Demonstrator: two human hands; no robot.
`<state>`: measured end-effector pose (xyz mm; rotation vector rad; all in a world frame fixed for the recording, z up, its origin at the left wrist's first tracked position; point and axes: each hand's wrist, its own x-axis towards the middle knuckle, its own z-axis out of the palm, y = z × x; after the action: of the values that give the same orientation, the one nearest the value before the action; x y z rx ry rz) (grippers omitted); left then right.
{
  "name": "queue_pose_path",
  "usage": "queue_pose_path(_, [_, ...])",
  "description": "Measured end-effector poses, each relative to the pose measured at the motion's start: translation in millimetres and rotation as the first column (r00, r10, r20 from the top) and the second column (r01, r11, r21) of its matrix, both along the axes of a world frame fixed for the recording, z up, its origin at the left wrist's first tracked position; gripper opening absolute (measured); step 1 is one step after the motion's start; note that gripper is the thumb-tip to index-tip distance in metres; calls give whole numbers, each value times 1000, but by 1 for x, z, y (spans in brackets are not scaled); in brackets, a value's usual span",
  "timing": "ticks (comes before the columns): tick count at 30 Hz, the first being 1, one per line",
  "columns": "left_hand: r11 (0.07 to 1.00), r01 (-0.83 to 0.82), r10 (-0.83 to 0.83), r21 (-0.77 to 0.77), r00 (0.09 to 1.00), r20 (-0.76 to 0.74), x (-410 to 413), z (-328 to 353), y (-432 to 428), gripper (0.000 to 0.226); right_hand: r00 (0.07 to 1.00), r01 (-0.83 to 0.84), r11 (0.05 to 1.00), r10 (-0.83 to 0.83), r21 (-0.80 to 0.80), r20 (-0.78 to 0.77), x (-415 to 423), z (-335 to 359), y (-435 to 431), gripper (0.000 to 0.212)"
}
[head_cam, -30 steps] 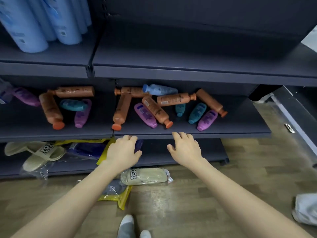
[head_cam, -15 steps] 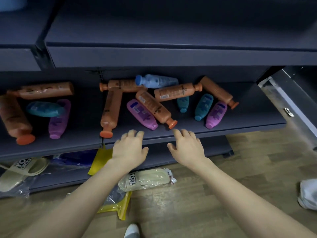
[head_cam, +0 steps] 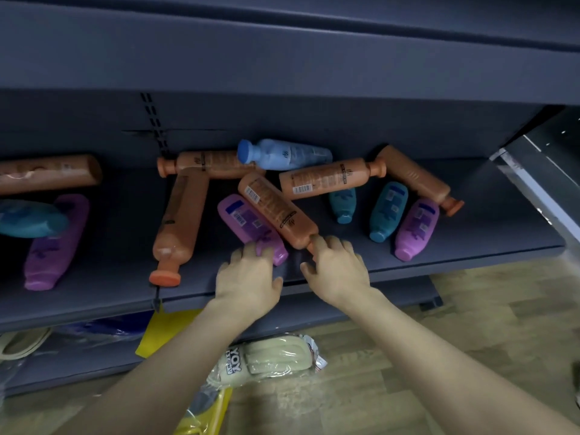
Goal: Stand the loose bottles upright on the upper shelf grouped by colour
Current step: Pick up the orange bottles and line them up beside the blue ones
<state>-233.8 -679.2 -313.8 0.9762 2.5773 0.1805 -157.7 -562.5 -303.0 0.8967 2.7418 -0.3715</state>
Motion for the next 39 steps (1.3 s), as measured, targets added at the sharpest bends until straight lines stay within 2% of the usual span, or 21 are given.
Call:
queue_pose_path(6, [990,-129,131,61,991,-24,-3,-32,36,63,998,6,986,-16,-166,-60,-22,-33,31,64])
queue_pose_path(10, [980,-198,198,25,980,-19,-2,-49,55,67,983,-34,959,-19,-282,-184,-34,-51,44,71])
queue_pose_path(18, [940,-320,318,116,947,35,-3,-63,66,50,961,-56,941,-39,-333,-272,-38,-65,48,79])
queue_pose_path(23, [928,-346,346,137,938,19,-5,-68,51,50,964,-96,927,-5,-361,-267,-42,-63,35,79])
queue_pose_path(29, [927,-360,364,107,931,-25,-21,-68,17,46,974,-121,908,31,-401,-224,-61,-61,3,80])
queue_pose_path(39, [902,-430,432,44,900,-55,-64,-70,-45,52,973,-206,892,143,-402,-181,-106,-65,-59,80])
